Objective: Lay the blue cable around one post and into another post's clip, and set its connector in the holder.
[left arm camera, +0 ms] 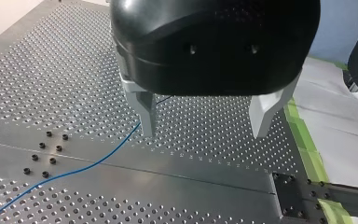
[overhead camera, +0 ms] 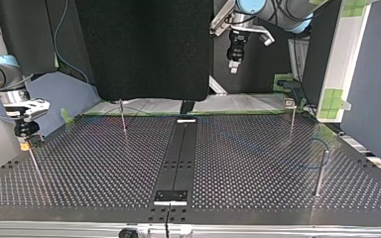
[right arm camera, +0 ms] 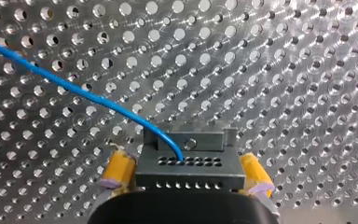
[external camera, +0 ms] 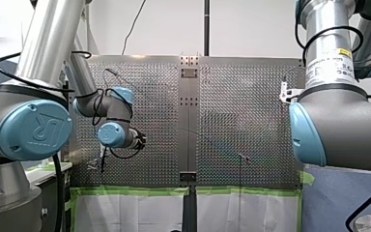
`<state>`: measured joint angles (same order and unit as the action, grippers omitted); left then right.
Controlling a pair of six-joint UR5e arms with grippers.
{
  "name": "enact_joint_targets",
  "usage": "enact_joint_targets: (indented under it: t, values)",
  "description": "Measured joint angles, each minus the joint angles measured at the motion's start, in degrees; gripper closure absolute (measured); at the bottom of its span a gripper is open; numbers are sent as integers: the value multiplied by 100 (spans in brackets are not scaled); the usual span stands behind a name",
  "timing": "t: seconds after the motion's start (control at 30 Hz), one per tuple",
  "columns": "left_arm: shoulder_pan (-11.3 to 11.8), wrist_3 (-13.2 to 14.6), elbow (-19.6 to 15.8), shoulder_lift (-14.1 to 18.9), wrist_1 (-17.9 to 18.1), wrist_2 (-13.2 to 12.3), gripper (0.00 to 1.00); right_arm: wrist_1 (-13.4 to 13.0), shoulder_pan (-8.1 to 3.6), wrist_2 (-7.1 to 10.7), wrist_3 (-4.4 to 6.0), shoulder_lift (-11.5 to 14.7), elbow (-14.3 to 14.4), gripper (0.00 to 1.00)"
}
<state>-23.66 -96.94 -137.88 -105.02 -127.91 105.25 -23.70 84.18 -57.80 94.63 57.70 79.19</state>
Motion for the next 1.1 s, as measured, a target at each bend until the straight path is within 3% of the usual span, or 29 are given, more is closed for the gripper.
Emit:
enact_joint_targets:
  t: [0.43,1.1]
  values:
    - [1,0,0,-1,10,0,0,-88,47,25,22,1,-2,0]
    - [2,0,0,-1,11,9,0,-17,92,32,-16,3,-1,0]
